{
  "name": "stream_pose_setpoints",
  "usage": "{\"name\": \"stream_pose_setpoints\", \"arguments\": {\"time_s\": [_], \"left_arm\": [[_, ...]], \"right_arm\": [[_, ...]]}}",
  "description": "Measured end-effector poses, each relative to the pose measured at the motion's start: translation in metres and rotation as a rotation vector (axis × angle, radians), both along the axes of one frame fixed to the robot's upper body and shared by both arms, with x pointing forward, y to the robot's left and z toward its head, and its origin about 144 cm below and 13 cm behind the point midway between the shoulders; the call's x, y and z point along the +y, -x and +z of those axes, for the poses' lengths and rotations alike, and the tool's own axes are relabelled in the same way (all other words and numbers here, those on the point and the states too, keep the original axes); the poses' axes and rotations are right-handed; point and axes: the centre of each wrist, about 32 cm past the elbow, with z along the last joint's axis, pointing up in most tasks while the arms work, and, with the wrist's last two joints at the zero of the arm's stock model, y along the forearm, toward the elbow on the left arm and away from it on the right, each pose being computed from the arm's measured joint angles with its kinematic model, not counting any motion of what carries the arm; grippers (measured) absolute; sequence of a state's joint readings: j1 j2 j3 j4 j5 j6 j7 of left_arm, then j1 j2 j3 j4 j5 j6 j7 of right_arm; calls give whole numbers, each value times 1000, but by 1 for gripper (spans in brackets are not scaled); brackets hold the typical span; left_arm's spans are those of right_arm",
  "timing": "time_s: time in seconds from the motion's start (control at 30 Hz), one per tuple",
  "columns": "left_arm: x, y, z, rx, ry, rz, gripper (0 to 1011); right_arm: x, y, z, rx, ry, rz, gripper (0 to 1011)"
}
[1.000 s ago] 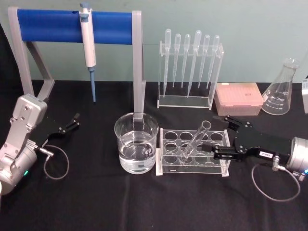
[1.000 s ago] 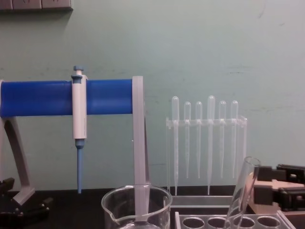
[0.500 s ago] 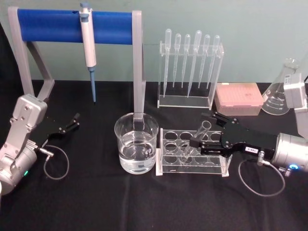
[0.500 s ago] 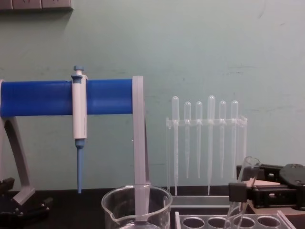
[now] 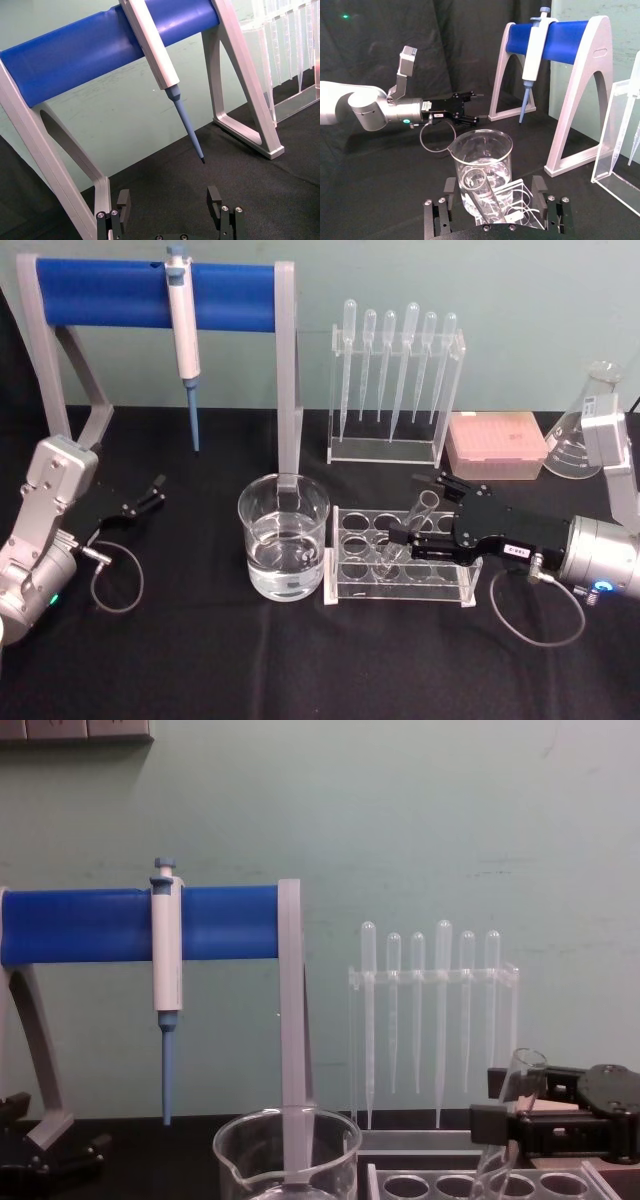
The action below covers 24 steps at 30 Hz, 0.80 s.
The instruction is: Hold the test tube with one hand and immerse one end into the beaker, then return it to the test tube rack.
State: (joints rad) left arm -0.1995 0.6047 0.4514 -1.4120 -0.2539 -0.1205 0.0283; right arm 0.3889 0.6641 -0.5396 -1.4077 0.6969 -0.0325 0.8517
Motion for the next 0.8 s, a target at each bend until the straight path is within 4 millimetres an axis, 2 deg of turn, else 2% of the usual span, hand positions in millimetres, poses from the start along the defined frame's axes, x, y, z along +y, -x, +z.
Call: {"name": "stream_pose_setpoints", "arguments": {"time_s": [0.37,0.5,0.57,0.6,0.8], "left_arm": [[0,0,0,0,0,0,1000],[0,0,0,0,0,0,1000],[0,0,0,0,0,0,1000],[0,0,0,0,0,0,1000],[0,0,0,0,0,0,1000]], "right_arm": [[0,0,0,3,-1,0,707],[0,0,0,3,-2,0,547],[-1,0,0,3,-2,0,481],[-1,0,0,3,-2,0,481],[-1,0,1,3,-2,-1,264]]}}
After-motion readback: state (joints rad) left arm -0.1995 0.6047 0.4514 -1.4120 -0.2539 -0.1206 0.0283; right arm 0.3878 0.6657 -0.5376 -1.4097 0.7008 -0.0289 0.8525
